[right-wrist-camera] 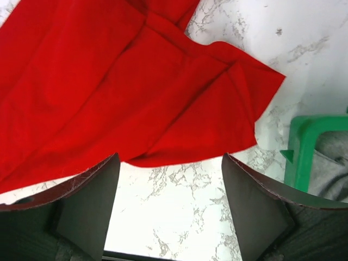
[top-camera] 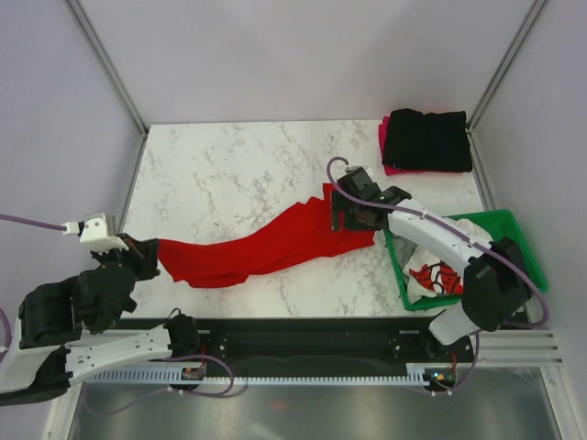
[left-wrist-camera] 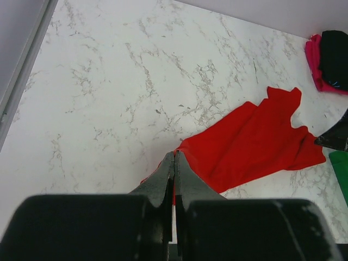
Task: Fold and stack the t-shirts
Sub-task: Flatten the tshirt out
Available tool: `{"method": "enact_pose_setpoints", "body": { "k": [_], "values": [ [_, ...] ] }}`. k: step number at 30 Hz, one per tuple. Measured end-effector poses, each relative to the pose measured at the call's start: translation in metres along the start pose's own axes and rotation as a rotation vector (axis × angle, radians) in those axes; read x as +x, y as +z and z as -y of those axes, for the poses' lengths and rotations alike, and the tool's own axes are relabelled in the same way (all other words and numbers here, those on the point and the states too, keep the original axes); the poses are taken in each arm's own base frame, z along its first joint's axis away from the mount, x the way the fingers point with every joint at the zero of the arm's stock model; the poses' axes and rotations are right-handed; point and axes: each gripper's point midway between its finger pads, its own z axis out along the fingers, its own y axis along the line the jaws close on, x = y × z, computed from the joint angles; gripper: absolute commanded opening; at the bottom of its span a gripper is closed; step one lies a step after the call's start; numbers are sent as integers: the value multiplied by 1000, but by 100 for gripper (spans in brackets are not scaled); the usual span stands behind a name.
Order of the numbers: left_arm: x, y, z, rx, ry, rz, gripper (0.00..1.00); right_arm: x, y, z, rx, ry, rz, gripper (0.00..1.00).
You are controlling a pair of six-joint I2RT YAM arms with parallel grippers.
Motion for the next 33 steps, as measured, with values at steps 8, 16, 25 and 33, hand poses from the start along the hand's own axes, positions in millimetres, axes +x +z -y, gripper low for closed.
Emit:
{"method": "enact_pose_setpoints", "body": {
  "k": [8, 16, 25, 33],
  "values": [
    [17, 7, 2, 42, 11, 14, 2, -12, 43, -29, -71, -12, -8, 78],
    [56, 19, 8, 68, 44, -15, 2, -47, 96, -57, -139, -23, 5, 74],
    [49, 17, 11, 99, -14, 14, 2, -55, 126, -43, -153, 18, -16, 71],
    [53, 21, 21, 98, 32, -9, 2, -39, 134, -51, -227, 38, -29, 66]
  ]
}}
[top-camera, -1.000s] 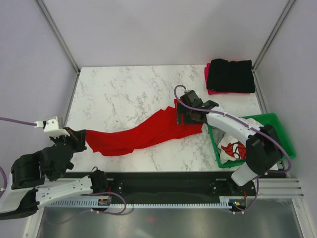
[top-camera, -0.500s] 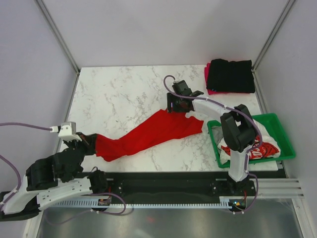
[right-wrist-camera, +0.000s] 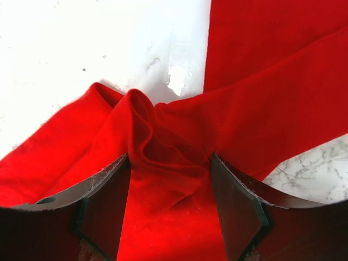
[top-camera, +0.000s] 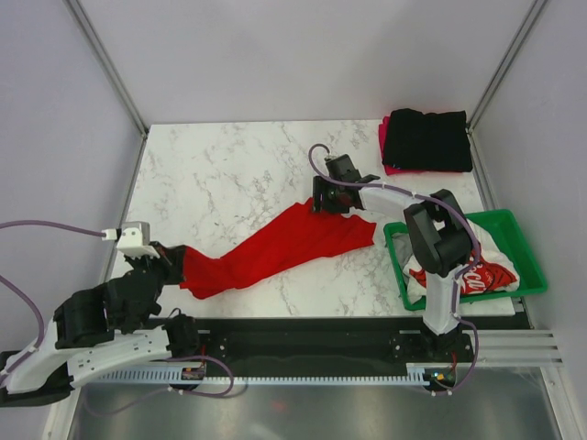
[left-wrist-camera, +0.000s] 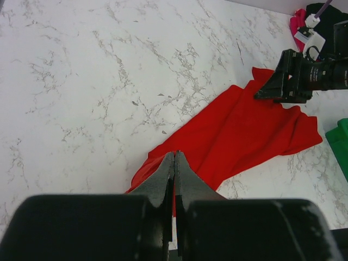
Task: Fold and stack the t-shirts
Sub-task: Flatten the tshirt out
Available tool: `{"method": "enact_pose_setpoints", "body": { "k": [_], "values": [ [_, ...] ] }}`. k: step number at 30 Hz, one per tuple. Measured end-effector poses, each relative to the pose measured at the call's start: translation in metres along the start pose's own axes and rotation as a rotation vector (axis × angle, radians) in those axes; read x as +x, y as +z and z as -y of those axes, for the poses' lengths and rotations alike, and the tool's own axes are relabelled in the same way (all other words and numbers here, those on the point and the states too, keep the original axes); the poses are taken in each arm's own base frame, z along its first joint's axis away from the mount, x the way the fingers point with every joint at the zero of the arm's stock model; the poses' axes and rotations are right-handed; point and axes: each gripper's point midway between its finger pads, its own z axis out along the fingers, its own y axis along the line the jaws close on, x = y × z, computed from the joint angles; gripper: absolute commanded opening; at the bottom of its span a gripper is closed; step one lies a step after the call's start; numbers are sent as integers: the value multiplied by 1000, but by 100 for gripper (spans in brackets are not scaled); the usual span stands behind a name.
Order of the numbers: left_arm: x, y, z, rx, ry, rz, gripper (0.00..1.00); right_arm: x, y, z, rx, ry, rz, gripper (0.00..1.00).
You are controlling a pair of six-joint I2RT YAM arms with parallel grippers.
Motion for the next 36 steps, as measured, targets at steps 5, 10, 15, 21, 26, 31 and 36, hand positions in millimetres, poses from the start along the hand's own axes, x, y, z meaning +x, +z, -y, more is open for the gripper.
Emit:
{"method": "enact_pose_setpoints", "body": {
  "k": [5, 10, 15, 21, 26, 31, 36],
  "values": [
    [0, 0, 1, 0, 3, -1, 2, -4, 1, -7, -36, 13, 14, 66],
    [0, 0, 1, 0, 5, 0, 2, -2, -2, -7, -38, 17, 13, 63],
    [1, 1, 1, -1, 9, -1, 2, -11, -16, -13, -52, 18, 37, 58],
    [3, 2, 2, -5, 22, -7, 2, -17, -24, -18, -69, 27, 52, 42],
    [3, 3, 3, -6, 25, -8, 2, -8, -22, -16, -70, 40, 28, 39],
    [2, 3, 3, -4, 20, -5, 2, -5, -22, -15, -68, 41, 21, 38],
    [2, 3, 4, -2, 19, -4, 2, -4, -22, -12, -55, 38, 17, 41]
  ]
}}
